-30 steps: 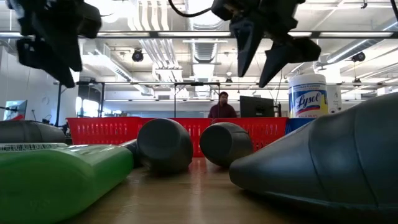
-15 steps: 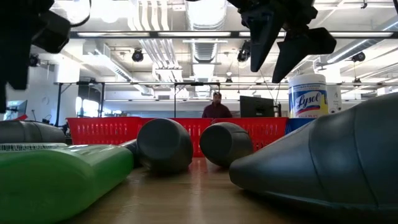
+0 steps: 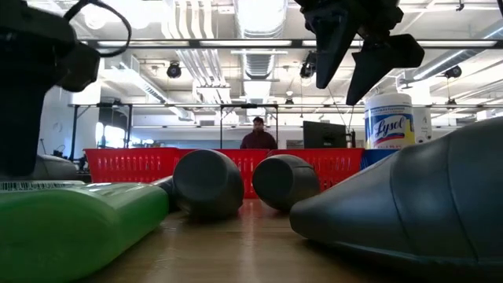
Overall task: Pick & Place Travel size toiletries
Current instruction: Put the gray deodorant into the left red bin
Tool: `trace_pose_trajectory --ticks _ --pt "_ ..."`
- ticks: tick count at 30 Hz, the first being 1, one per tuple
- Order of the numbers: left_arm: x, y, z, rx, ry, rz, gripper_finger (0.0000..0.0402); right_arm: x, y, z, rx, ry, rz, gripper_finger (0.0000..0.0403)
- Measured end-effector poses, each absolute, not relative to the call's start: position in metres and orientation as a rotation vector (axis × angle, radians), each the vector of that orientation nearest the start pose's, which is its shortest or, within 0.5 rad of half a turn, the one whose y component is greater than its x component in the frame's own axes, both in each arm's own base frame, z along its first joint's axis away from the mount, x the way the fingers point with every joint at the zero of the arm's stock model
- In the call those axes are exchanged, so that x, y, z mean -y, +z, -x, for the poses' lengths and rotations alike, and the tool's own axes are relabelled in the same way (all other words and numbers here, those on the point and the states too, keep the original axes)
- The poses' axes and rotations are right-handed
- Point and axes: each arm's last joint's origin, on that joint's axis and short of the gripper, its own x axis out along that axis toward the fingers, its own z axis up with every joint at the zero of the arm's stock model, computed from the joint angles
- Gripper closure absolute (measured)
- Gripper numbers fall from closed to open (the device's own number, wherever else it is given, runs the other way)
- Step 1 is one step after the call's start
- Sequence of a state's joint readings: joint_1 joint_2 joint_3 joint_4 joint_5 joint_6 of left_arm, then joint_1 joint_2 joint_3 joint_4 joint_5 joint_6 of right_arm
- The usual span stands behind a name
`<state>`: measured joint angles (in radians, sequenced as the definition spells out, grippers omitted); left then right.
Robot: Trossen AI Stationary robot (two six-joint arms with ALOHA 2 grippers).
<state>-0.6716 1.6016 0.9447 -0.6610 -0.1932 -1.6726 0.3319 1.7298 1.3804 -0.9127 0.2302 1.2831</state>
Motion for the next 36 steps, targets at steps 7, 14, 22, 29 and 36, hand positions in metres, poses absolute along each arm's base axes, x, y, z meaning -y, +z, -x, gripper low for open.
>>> trace_pose_trajectory --ticks 7,14,22,29,36 --pt "0.175 0.157 -0.229 -1.190 0.638 0.829 0.0118 -0.105 0.245 -0.325 -1.049 -0.671 -0.769 0.0139" --pt "0.175 0.157 -0.228 -1.212 0.613 0.802 0.0185 -0.105 0.245 -0.325 -1.046 -0.677 -0.778 0.0163" --pt "0.167 0.208 -0.224 -1.062 0.531 0.880 0.0185 -0.106 0.245 -0.325 -1.043 -0.682 -0.788 0.0179" --pt "0.112 0.235 -0.230 -0.881 0.598 0.863 0.0185 -0.106 0.245 -0.325 -1.041 -0.683 -0.790 0.0163" --pt "0.035 0.233 -0.248 -0.866 0.734 0.811 0.0185 -0.106 0.245 -0.325 -1.034 -0.697 -0.809 0.0148"
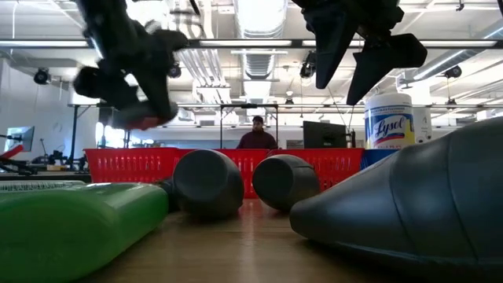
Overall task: Pick & Place Travel size toiletries
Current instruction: Put the gray deodorant into the left red bin
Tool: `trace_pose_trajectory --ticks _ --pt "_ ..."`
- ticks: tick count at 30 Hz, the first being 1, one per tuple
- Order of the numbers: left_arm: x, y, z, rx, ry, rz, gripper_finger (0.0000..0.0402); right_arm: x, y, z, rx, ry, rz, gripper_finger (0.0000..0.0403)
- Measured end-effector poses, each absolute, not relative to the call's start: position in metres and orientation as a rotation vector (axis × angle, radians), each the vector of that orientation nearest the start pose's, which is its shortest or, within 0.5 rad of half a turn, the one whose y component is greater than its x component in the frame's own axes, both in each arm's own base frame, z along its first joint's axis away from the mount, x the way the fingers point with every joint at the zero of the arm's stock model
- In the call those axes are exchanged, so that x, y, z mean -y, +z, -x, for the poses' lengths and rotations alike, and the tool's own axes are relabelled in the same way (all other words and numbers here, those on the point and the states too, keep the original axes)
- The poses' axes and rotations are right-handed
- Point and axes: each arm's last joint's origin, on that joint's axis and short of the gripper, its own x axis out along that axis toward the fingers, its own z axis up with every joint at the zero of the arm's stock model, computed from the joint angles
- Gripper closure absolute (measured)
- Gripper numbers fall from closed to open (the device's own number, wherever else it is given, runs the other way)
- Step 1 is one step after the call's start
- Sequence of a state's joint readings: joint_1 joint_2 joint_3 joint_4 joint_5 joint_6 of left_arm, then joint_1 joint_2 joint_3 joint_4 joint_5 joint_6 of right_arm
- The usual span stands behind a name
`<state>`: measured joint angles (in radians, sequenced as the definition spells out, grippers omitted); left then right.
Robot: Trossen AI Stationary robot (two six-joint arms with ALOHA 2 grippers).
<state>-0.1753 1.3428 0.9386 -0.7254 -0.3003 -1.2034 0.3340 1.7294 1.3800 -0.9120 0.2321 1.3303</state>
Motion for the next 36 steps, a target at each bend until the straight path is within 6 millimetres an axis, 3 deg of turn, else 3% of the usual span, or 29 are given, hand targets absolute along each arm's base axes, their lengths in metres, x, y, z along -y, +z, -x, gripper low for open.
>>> trace_pose_trajectory --ticks 6,13,23,27,36 --pt "0.006 0.221 -0.246 -0.930 0.769 0.846 0.0185 -0.105 0.245 -0.325 -1.027 -0.714 -0.824 0.0147" --pt "0.004 0.204 -0.242 -0.896 0.811 0.950 0.0163 -0.105 0.245 -0.325 -1.014 -0.725 -0.815 0.0162" --pt "0.004 0.208 -0.244 -0.874 0.795 0.954 0.0106 -0.106 0.245 -0.325 -1.052 -0.687 -0.815 0.0134" --pt "0.010 0.214 -0.245 -0.912 0.699 0.913 0.0101 -0.106 0.245 -0.325 -1.057 -0.682 -0.822 0.0118" --pt "0.046 0.243 -0.240 -0.913 0.459 0.811 0.0104 -0.107 0.245 -0.325 -1.052 -0.696 -0.849 0.0094"
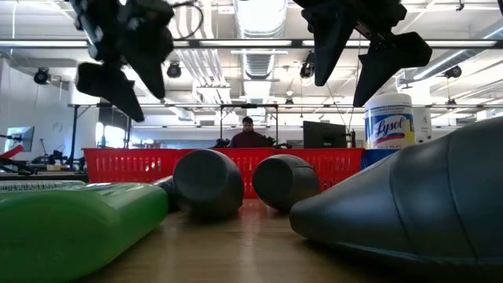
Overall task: Pick & Place Travel size toiletries
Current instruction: Put the gray deodorant into the left red bin
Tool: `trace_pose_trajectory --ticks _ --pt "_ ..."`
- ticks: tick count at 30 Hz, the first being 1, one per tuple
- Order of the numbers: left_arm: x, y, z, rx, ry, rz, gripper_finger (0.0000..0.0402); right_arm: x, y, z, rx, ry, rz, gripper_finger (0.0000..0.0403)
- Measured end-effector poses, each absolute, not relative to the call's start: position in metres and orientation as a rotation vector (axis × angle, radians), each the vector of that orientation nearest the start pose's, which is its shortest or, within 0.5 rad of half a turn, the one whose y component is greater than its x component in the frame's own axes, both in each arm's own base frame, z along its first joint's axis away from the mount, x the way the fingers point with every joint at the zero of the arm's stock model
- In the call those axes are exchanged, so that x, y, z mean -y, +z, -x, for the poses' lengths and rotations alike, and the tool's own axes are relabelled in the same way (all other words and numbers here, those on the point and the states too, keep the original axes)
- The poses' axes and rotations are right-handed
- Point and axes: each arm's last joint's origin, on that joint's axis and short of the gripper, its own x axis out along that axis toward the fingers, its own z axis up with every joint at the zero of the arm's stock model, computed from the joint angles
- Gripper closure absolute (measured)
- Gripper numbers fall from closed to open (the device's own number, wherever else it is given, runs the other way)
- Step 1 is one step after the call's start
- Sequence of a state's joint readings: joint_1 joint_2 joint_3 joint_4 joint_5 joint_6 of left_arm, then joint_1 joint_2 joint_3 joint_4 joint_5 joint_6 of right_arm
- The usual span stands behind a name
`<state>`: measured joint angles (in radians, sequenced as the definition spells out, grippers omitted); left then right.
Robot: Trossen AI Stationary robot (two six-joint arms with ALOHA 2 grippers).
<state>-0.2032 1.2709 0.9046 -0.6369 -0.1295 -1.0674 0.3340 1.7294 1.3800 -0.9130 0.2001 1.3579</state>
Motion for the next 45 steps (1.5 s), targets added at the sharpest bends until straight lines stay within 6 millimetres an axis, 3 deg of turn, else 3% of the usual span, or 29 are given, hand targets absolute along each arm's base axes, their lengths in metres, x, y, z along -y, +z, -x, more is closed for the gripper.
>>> trace_pose_trajectory --ticks 6,11,25,32,45 --pt "0.076 0.241 -0.238 -0.950 0.416 0.836 0.0109 -0.108 0.244 -0.319 -1.098 -0.715 -0.829 0.0086" --pt "0.101 0.236 -0.252 -0.962 0.457 0.865 0.0111 -0.114 0.242 -0.312 -1.150 -0.727 -0.791 0.0081" --pt "0.163 0.219 -0.345 -1.064 0.551 0.783 0.0111 -0.151 0.240 -0.289 -1.204 -0.716 -0.752 0.0087" --pt "0.176 0.206 -0.373 -1.081 0.591 0.778 0.0111 -0.171 0.239 -0.272 -1.232 -0.725 -0.711 0.0102" --pt "0.178 0.174 -0.379 -1.150 0.652 0.749 0.0111 -0.185 0.237 -0.261 -1.213 -0.726 -0.694 0.0093"
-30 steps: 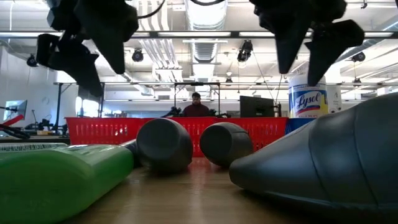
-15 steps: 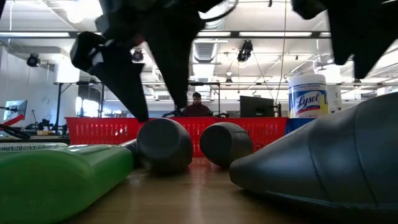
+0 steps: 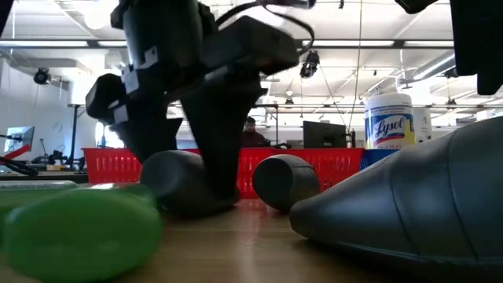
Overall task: Pick & Place Travel size toiletries
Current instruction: Put the gray deodorant into the left red bin
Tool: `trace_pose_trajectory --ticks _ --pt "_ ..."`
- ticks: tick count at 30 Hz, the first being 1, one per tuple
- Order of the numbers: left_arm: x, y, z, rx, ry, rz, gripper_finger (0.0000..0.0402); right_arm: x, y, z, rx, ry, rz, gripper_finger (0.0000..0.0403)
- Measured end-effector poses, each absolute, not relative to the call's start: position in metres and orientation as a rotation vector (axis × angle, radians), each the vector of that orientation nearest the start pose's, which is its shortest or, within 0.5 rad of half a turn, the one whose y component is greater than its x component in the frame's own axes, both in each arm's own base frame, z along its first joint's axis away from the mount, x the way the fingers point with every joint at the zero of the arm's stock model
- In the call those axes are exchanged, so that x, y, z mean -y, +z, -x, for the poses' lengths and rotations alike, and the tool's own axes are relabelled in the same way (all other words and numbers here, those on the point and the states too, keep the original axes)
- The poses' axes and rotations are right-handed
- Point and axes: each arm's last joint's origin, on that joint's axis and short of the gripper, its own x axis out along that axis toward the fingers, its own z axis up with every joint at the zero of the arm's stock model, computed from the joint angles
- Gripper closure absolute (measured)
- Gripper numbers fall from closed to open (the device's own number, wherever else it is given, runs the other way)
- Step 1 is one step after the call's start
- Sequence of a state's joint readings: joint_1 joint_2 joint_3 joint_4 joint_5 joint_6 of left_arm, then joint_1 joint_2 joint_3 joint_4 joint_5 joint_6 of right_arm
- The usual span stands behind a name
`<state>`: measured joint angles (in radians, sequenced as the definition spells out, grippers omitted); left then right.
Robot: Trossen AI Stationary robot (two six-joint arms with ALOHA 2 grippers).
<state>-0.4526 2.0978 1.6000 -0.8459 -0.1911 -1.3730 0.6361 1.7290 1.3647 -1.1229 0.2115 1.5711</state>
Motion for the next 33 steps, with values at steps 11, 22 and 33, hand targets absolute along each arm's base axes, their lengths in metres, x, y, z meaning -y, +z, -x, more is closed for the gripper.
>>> trace_pose_trajectory --ticks 11,22,33 --pt "0.176 0.166 -0.373 -1.212 0.614 0.670 0.0171 -0.185 0.237 -0.261 -1.214 -0.720 -0.685 0.0081" --pt "0.176 0.212 -0.362 -1.139 0.551 0.697 0.0186 -0.185 0.237 -0.261 -1.197 -0.713 -0.657 0.0121" --pt "0.116 0.290 -0.284 -0.819 0.821 0.815 0.0186 -0.176 0.239 -0.266 -1.166 -0.725 -0.637 0.0141"
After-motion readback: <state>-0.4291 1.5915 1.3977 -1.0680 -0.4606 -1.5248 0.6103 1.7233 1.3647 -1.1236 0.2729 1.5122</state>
